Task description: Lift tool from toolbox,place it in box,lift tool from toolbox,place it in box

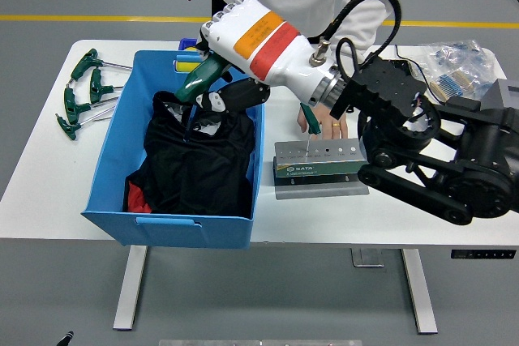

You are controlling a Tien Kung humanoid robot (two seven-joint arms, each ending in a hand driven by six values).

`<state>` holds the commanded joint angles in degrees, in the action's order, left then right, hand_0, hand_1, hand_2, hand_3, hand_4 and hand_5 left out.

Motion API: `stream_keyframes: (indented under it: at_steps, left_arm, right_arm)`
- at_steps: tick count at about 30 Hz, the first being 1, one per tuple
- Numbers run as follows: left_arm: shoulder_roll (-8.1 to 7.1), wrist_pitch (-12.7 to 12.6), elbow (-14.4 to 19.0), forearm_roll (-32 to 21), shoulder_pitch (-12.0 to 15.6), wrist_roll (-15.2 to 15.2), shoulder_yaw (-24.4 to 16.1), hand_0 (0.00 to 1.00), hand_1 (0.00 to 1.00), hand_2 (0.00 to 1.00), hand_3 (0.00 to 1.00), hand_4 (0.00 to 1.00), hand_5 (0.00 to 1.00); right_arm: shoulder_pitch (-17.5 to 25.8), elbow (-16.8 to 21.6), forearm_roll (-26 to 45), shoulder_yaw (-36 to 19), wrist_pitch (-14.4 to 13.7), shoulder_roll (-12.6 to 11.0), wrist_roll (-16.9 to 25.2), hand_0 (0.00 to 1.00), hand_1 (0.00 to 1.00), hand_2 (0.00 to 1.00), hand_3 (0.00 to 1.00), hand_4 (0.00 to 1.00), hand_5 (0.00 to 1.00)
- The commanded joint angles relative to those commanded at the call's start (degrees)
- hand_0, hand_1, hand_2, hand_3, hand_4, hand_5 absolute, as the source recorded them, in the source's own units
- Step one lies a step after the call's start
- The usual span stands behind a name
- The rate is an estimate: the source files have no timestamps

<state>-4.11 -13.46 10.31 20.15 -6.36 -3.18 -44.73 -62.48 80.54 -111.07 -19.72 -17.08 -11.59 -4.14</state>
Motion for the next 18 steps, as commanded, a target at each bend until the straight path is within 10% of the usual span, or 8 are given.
stream_keyframes:
  at_steps: [1,6,7,18]
  left_arm:
    - [-0.06,0.0,0.0,-0.2,-0.1,0.0,0.3,0.831,0.863,0.884,0.787,0.752,0.612]
    - [-0.26,-0.1,0.0,-0.2,-0.2,0.0,0.3,0.831,0.863,0.884,0.787,0.752,0.612]
    - [-0.3,-0.2,0.0,-0.4,-0.3,0.0,0.4,0.832,0.863,0.882,0.783,0.753,0.617]
    - [-0.6,-0.4,0.0,-0.3,-0.4,0.2,0.8,0.832,0.863,0.882,0.778,0.753,0.618]
  right_arm:
    - [-0.5,-1.0,0.0,1.1,0.2,0.7,-0.7,0.002,0.002,0.002,0.002,0.642,0.392]
    - [-2.3,-5.6,-0.1,6.1,3.2,3.4,-4.1,0.002,0.002,0.002,0.002,0.642,0.392]
    - [-2.7,-7.1,-0.1,7.0,4.0,4.3,-4.7,0.061,0.015,0.111,0.158,0.806,0.302]
    - [-5.3,-17.7,-2.6,11.0,6.4,11.6,-8.0,0.11,0.086,0.195,0.325,0.825,0.329]
